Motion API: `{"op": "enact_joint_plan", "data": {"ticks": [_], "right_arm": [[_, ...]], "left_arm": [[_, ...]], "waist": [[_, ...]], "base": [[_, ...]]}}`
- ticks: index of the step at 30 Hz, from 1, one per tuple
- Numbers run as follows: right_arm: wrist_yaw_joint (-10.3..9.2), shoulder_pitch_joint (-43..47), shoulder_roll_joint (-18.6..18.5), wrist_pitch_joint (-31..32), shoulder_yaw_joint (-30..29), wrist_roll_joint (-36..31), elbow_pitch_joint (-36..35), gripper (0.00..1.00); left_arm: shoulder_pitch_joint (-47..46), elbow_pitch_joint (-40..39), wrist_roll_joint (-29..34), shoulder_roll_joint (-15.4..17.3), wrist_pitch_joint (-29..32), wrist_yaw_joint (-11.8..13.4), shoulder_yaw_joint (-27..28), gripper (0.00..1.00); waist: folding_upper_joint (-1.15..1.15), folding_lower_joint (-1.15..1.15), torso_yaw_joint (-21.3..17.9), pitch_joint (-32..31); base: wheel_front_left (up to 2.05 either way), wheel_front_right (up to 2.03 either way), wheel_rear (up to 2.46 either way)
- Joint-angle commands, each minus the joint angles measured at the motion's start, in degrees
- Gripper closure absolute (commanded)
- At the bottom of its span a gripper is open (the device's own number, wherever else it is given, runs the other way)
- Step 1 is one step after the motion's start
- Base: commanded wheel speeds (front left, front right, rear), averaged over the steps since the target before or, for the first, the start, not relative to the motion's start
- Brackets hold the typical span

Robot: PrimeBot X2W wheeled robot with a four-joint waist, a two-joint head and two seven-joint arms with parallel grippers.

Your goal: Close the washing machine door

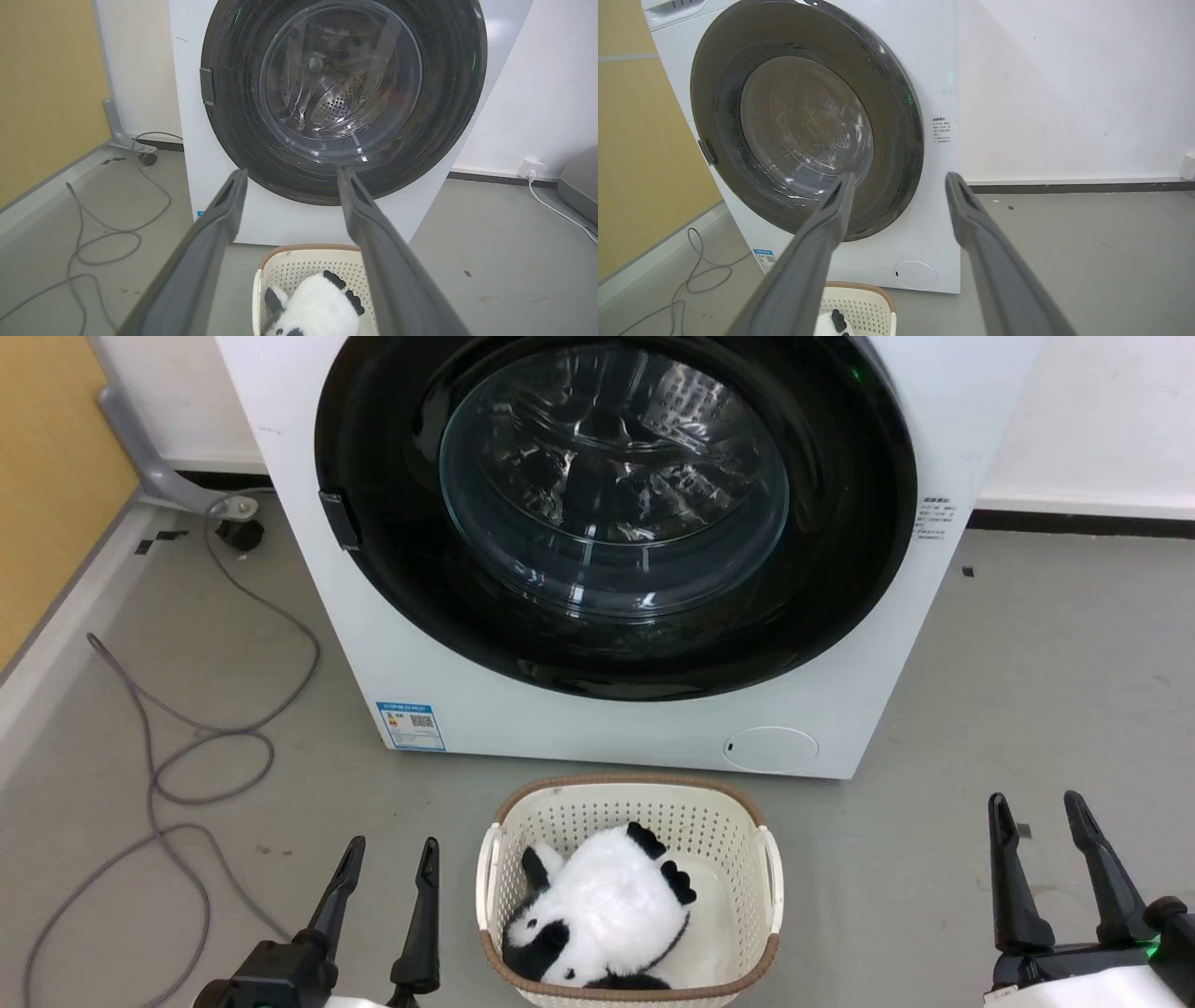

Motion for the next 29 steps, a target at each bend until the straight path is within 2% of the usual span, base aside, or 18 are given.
{"op": "enact_joint_plan", "data": {"ticks": [1, 2, 3, 29], "right_arm": [[-0.04, 0.7, -0.2, -0.3, 0.1, -0.1, -0.5, 0.00], [-0.04, 0.6, -0.2, -0.3, 0.2, -0.1, -0.6, 0.00], [0.00, 0.0, -0.1, 0.0, 0.3, 0.0, -0.3, 1.00], [-0.01, -0.9, 0.4, 2.7, 1.0, -2.3, 0.0, 1.00]], "left_arm": [[-0.7, -0.1, -0.1, 0.1, -0.2, 0.0, -0.1, 0.00], [-0.8, -0.1, 0.0, 0.1, -0.2, -0.1, -0.1, 0.00], [-0.2, 0.0, 0.0, 0.0, 0.0, -0.1, 0.0, 1.00], [-1.1, -0.4, 1.8, 0.0, 2.8, 0.8, 0.7, 1.00]], "waist": [[0.00, 0.01, 0.1, 0.3], [0.00, 0.01, 0.1, 0.5], [0.00, 0.01, 0.1, 0.5], [0.00, 0.01, -0.3, 0.1]], "base": [[0.00, 0.00, 0.00], [0.00, 0.00, 0.00], [0.00, 0.00, 0.00], [0.00, 0.00, 0.00]]}}
